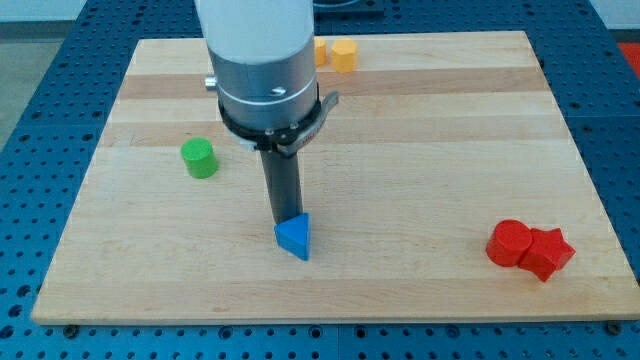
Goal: Slide the blue cube towards blue triangle
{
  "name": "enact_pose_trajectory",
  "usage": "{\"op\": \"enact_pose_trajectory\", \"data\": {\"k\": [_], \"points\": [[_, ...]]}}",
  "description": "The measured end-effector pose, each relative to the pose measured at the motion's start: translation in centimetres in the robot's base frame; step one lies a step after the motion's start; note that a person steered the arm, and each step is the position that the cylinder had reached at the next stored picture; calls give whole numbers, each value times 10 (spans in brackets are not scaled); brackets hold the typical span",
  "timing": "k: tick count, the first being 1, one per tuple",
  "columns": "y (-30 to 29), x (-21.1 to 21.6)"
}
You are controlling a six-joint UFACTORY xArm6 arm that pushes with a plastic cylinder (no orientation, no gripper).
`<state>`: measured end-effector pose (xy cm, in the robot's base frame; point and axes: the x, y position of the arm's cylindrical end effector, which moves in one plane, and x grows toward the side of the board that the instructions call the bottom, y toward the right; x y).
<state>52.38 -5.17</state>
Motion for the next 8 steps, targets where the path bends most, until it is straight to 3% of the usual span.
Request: {"op": "enact_pose_trajectory", "data": {"k": [1, 4, 6, 8], "points": [[0, 13], [-11, -93], [-76, -115], [-94, -172]]}}
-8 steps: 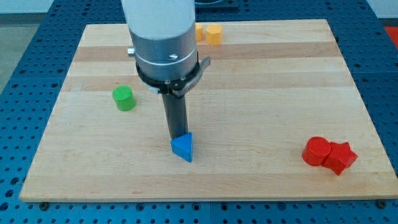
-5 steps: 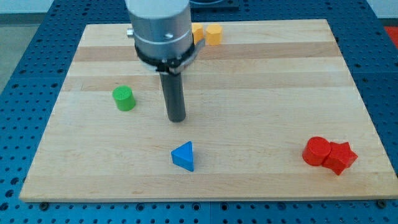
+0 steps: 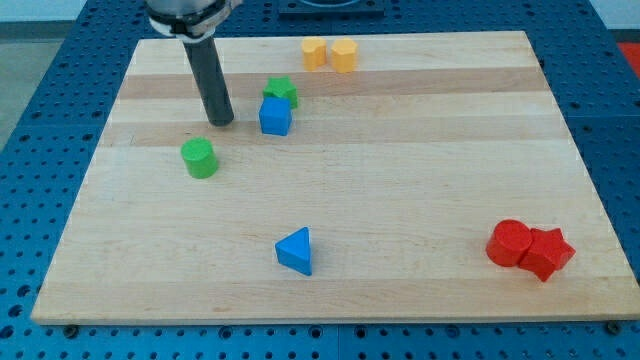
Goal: Slide the blue cube towards blue triangle
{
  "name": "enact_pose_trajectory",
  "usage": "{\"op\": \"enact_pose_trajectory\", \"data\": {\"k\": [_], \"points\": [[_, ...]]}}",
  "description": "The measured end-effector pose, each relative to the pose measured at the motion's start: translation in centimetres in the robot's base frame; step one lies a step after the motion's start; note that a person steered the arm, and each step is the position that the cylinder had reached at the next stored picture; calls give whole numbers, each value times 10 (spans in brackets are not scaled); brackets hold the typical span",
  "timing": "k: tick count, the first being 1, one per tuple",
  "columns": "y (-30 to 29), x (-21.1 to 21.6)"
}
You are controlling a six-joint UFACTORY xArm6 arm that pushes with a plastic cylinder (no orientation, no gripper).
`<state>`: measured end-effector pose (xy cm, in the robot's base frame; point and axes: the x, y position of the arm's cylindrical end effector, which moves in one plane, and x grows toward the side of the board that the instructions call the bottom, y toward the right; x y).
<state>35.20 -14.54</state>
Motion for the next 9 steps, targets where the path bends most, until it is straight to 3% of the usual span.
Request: {"op": "enact_pose_trajectory", "data": {"k": [2, 5, 8, 9], "points": [[56, -10], [127, 27], [155, 109], [166, 113]]}}
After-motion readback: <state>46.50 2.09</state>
